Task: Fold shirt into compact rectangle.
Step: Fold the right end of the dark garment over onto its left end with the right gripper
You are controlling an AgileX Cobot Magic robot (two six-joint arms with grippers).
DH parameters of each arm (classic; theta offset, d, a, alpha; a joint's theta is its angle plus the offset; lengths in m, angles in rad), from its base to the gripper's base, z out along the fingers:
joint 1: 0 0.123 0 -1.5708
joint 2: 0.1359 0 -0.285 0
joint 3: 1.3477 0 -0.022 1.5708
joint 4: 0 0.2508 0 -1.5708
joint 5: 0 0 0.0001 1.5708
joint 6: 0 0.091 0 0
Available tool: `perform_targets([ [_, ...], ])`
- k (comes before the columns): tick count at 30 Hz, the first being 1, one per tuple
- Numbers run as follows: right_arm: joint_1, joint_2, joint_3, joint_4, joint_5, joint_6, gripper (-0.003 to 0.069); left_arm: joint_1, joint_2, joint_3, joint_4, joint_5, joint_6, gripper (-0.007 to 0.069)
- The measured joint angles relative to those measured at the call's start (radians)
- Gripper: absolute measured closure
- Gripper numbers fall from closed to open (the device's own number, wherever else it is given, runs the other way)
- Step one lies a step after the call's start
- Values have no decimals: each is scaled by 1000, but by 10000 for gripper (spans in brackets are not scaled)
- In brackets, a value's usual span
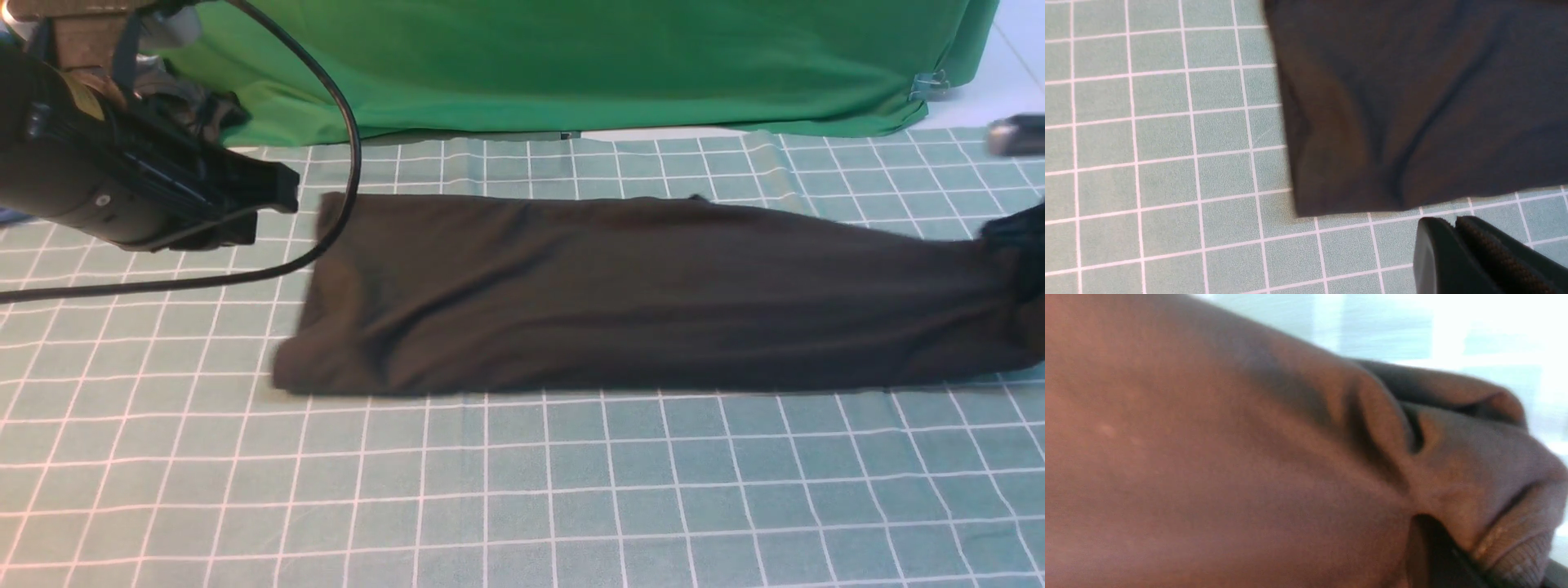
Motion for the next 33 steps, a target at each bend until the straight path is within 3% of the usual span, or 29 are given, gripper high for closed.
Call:
perform_targets([
  [6,-80,-62,-21,-32,34,49,592,0,-24,0,-4,6,0,613],
  [11,-45,-109,-95,-33,92,79,592,0,-37,0,-4,14,0,613],
  [16,47,-130,-194,9,163,140,593,0,-43,0,-4,29,0,613],
  [18,156,-133,-258,44,197,190,593,0,-43,0,-4,38,4,613],
  [20,205,-133,-274,52,197,211,593,0,-43,0,-4,48,9,613],
  [27,458,-124,-294,81,119,331,592,0,-43,0,-5,57,14,613],
  [33,605,-62,-294,186,16,384,588,0,-43,0,-30,57,14,613],
])
